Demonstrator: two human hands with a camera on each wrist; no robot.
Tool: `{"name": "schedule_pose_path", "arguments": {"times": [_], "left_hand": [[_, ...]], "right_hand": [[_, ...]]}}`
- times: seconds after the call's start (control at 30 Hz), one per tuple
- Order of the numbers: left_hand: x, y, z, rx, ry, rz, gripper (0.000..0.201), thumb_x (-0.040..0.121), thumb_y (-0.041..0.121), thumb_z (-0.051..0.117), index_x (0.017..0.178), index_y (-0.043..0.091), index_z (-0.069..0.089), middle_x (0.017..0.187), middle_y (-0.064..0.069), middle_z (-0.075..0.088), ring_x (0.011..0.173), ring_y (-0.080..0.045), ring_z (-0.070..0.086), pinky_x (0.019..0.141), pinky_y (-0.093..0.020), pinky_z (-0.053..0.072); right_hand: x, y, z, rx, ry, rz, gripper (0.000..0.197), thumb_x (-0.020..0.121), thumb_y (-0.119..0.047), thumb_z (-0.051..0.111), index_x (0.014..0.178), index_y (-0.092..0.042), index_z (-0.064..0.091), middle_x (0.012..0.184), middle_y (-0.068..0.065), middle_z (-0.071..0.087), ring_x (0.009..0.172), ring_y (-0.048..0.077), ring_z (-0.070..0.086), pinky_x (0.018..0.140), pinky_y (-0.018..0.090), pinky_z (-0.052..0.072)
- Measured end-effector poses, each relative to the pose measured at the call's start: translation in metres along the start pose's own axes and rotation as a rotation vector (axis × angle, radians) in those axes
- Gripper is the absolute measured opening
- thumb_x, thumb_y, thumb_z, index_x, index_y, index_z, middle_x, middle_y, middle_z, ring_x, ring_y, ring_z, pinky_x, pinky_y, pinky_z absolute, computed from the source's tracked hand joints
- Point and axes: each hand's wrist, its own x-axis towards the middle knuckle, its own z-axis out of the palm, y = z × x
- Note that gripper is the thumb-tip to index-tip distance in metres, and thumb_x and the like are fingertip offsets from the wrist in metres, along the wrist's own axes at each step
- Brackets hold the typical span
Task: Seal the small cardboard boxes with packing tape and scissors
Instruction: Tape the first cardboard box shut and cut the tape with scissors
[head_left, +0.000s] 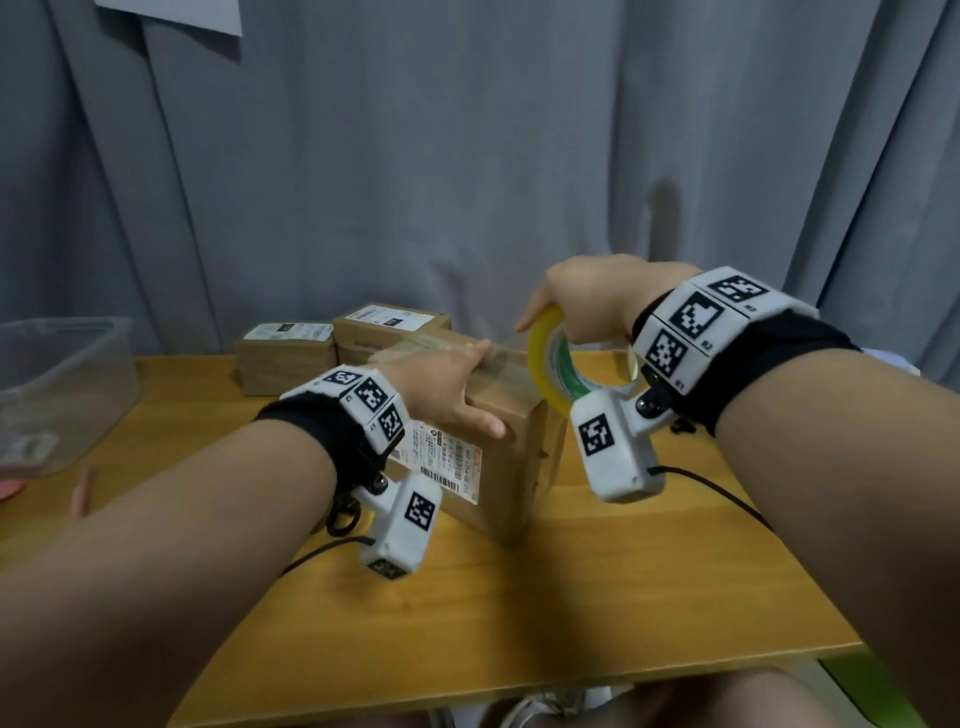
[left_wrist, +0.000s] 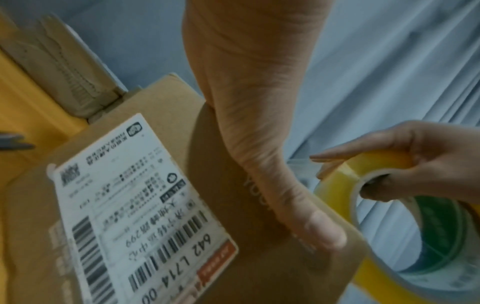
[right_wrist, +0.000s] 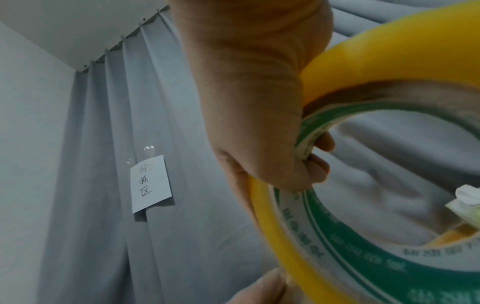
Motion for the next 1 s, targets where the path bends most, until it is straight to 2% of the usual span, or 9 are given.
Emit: {"name": "schedule_pose_path", "arguments": {"times": [0.1,0.27,0.33,0.4,0.47,0.63,0.73,0.87,1.0], "left_hand": [[0.009,-0.014,-0.006,-0.024,-0.036,-0.065,0.126,0.055,0.078,0.061,0.152,0.021,0.004,0.154,0.0,0.029,0.136,-0.019,0.036,0.111,-0.034,0.031],[0.028,-0.041,-0.012,-0.069,-0.016,-0.104,0.115,0.064,0.069,0.069,0.151,0.025,0.009,0.149,0.003,0.037,0.131,-0.019,0.042,0.107,-0.032,0.033],[0.032,-0.048,-0.012,-0.087,-0.02,-0.098,0.116,0.061,0.071,0.07,0.151,0.027,0.01,0.146,0.004,0.041,0.128,-0.018,0.045,0.105,-0.033,0.036],[0.034,-0.052,-0.011,-0.129,-0.028,-0.083,0.116,0.06,0.068,0.074,0.15,0.027,0.013,0.138,0.005,0.049,0.116,-0.013,0.051,0.098,-0.027,0.039],[0.036,-0.054,-0.009,-0.158,-0.029,-0.07,0.115,0.063,0.059,0.078,0.15,0.023,0.013,0.135,0.004,0.051,0.11,-0.008,0.05,0.094,-0.021,0.036],[0.038,-0.054,-0.011,-0.089,-0.041,-0.073,0.116,0.065,0.06,0.075,0.152,0.023,0.007,0.144,0.001,0.042,0.125,-0.017,0.045,0.103,-0.026,0.033],[0.038,-0.054,-0.012,-0.039,-0.063,-0.068,0.116,0.065,0.067,0.07,0.152,0.025,0.005,0.148,0.001,0.038,0.128,-0.019,0.042,0.105,-0.029,0.032],[0.038,-0.028,-0.012,0.143,-0.133,-0.041,0.119,0.068,0.07,0.063,0.152,0.018,-0.003,0.16,-0.001,0.002,0.146,-0.018,0.01,0.117,-0.032,0.011],[0.033,-0.007,-0.001,0.091,-0.097,0.029,0.11,0.072,0.069,0.06,0.153,0.019,0.005,0.16,0.002,0.004,0.146,-0.016,0.012,0.116,-0.029,0.011]], "right_hand": [[0.018,-0.001,0.003,-0.012,0.024,0.007,0.062,0.08,-0.003,0.046,0.115,-0.052,0.06,0.126,-0.006,0.056,0.103,0.024,0.058,0.068,0.03,0.043],[0.052,-0.002,0.002,-0.036,-0.006,-0.038,0.061,0.082,-0.005,0.043,0.117,-0.053,0.058,0.129,-0.007,0.055,0.106,0.025,0.058,0.068,0.032,0.045],[0.055,-0.002,-0.001,-0.068,-0.062,-0.058,0.066,0.085,-0.003,0.043,0.124,-0.055,0.053,0.136,-0.007,0.051,0.113,0.026,0.056,0.076,0.035,0.048],[0.048,-0.004,-0.001,-0.111,-0.166,-0.084,0.07,0.088,0.0,0.044,0.137,-0.05,0.043,0.142,-0.004,0.046,0.121,0.024,0.052,0.085,0.034,0.047],[0.039,-0.004,0.004,-0.158,-0.23,-0.106,0.072,0.09,0.0,0.043,0.146,-0.044,0.031,0.145,-0.001,0.043,0.124,0.023,0.049,0.083,0.029,0.041],[0.022,-0.005,0.036,-0.193,-0.269,-0.089,0.077,0.09,-0.005,0.039,0.147,-0.051,0.015,0.146,0.0,0.041,0.127,0.026,0.047,0.075,0.032,0.037],[0.018,-0.005,0.055,-0.14,-0.271,-0.074,0.079,0.09,-0.006,0.041,0.148,-0.049,0.009,0.147,0.0,0.037,0.128,0.025,0.044,0.08,0.034,0.04],[0.02,-0.004,0.058,0.042,-0.286,-0.012,0.073,0.088,-0.026,0.055,0.148,-0.047,0.018,0.137,0.005,0.036,0.121,0.028,0.047,0.098,0.039,0.044],[0.018,-0.003,0.058,0.209,-0.266,0.05,0.066,0.084,-0.041,0.06,0.144,-0.043,0.034,0.14,0.008,0.035,0.126,0.029,0.044,0.106,0.037,0.038]]}}
